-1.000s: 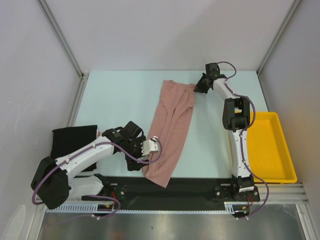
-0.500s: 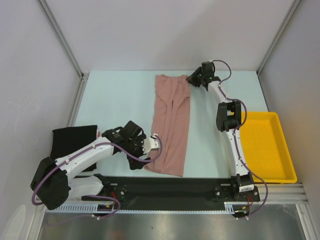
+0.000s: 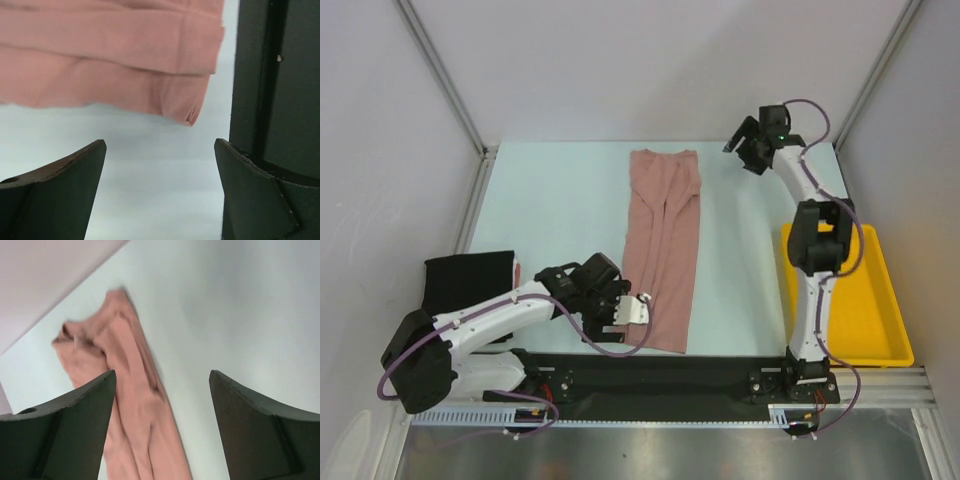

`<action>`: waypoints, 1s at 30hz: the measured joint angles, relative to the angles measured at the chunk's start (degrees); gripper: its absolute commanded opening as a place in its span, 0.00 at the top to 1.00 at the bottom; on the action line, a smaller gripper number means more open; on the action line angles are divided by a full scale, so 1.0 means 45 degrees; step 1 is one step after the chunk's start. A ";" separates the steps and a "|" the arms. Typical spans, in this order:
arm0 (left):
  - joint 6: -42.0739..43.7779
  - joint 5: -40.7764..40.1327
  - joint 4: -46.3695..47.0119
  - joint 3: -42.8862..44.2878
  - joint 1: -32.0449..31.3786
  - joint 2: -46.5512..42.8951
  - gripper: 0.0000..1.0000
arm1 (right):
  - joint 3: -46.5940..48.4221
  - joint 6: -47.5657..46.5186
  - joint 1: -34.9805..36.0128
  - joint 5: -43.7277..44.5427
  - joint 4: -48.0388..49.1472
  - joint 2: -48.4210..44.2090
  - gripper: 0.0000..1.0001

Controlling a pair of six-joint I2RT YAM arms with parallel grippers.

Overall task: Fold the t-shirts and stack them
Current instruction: Fold the tshirt

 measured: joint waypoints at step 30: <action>-0.1384 -0.0117 0.0029 -0.0879 -0.0850 -0.2283 0.02 | -1.9841 0.6693 1.1492 0.1316 0.1190 -1.2925 1.00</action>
